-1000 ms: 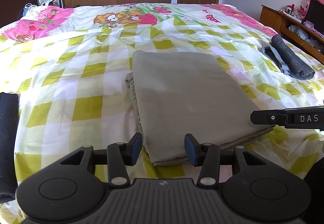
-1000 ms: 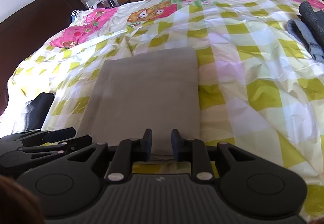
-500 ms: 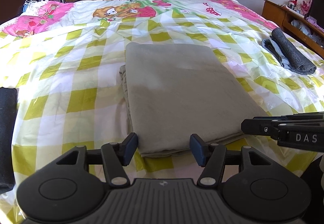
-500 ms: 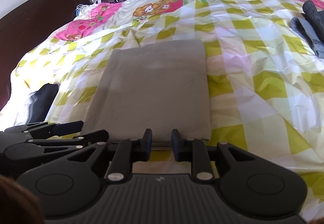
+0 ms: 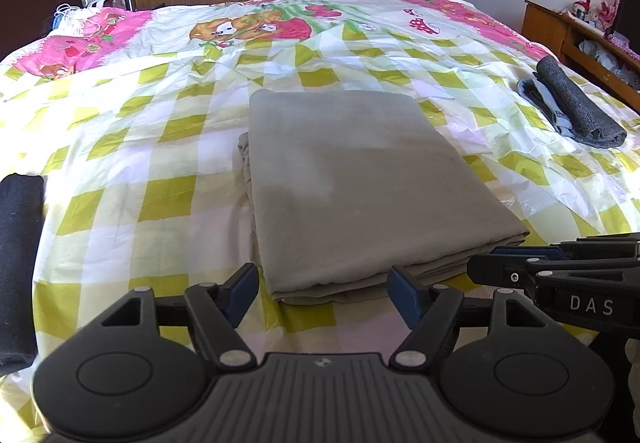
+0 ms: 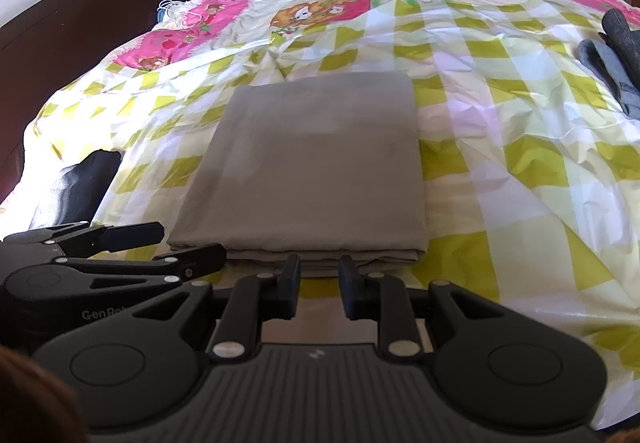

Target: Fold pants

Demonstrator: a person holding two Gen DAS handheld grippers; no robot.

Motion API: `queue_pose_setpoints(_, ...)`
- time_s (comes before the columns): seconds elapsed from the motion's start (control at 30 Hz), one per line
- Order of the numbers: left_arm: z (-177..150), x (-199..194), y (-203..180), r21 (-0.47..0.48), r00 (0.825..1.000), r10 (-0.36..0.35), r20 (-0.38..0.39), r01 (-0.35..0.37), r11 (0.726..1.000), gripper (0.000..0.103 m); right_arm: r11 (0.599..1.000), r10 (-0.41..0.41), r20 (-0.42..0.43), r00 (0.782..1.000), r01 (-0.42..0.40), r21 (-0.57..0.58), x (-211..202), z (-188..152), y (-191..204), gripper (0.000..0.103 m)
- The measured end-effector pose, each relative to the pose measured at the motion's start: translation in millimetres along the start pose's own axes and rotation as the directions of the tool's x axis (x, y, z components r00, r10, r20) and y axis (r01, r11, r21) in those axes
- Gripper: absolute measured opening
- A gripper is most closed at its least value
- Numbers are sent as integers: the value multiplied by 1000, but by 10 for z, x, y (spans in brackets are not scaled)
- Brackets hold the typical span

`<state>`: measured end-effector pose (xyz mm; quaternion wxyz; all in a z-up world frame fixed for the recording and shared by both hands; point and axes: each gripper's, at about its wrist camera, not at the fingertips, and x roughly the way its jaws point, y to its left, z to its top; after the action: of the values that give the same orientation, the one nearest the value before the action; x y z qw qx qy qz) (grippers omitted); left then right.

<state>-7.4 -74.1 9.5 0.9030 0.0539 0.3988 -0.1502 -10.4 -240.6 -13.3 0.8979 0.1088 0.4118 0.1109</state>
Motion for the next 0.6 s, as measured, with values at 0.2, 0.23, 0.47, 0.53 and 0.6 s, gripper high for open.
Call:
queue_pose_setpoints(0.2, -5, -26, -18, 1, 1000, 13, 13, -13, 1000, 88, 1000, -3, -5, 1000, 3, 3, -5, -26, -4, 23)
queue_pose_setpoints(0.23, -5, -30, -21, 0, 1000, 15, 15, -15, 1000, 89, 1000, -5, -5, 1000, 6, 4, -4, -27, -9, 23)
queue_pose_setpoints(0.47, -44, -24, 62, -74, 1000, 11, 12, -10, 997, 103, 1000, -23, -2, 1000, 23, 11, -5, -37, -19, 23)
queue_pose_setpoints(0.53, -67, -5, 74, -81, 1000, 30, 1, -30, 996, 103, 1000, -29, -6, 1000, 29, 13, -1, -55, -23, 23)
queue_pose_setpoints(0.6, -91, 8, 69, -78, 999, 40, -7, -41, 996, 103, 999, -38, -13, 999, 38, 8, 11, -67, -20, 23)
